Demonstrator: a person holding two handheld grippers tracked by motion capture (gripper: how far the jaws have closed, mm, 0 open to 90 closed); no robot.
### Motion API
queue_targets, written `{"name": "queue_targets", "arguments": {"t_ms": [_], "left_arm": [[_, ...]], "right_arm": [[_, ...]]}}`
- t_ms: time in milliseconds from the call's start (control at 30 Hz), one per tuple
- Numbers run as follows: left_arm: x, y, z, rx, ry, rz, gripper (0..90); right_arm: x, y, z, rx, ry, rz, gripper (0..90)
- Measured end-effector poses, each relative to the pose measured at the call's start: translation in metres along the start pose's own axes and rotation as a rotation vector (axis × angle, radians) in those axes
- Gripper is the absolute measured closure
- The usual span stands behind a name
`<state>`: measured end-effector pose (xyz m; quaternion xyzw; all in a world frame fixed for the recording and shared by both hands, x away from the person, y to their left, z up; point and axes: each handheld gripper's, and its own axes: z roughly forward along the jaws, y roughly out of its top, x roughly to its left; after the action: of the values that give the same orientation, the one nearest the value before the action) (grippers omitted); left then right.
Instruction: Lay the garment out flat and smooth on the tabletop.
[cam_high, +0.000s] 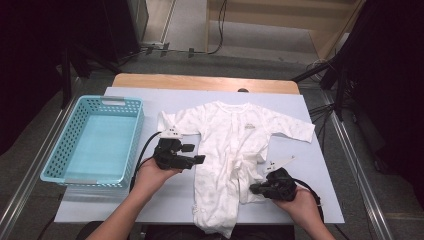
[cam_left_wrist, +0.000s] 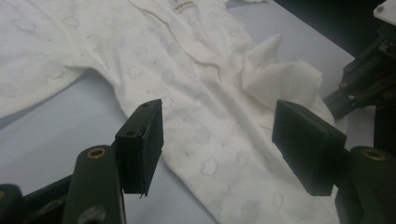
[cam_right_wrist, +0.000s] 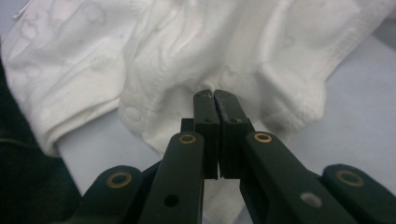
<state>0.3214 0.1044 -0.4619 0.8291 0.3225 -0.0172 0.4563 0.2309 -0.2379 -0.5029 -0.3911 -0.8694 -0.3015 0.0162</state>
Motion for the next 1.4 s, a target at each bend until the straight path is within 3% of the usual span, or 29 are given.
{"name": "queue_targets", "arguments": {"t_ms": [33,300,633,1100,1133,1233,1400], "left_arm": [[0.000,0.000,0.000,0.001,0.000,0.000,34.2],[-0.001,0.000,-0.001,-0.005,-0.003,0.001,34.2],[-0.001,0.000,-0.001,-0.006,-0.001,0.000,34.2],[-0.001,-0.001,0.000,-0.003,0.002,0.001,34.2],[-0.001,-0.001,0.000,-0.003,0.003,0.002,34.2],[-0.001,-0.001,0.000,-0.002,0.003,0.001,34.2],[0.000,-0.001,0.001,0.000,0.004,0.002,34.2]], "right_arm": [[0.003,-0.001,-0.001,0.014,0.008,0.015,86.2],[0.023,-0.010,-0.014,0.012,0.042,-0.020,86.1],[0.036,-0.030,-0.028,0.037,0.079,0.002,86.2],[0.054,-0.062,-0.049,0.023,0.110,-0.034,85.5],[0.055,-0.062,-0.050,0.019,0.114,-0.028,83.7],[0.051,-0.062,-0.054,-0.025,0.128,-0.009,65.7],[0.041,-0.060,-0.058,-0.097,0.084,0.012,52.9]]}}
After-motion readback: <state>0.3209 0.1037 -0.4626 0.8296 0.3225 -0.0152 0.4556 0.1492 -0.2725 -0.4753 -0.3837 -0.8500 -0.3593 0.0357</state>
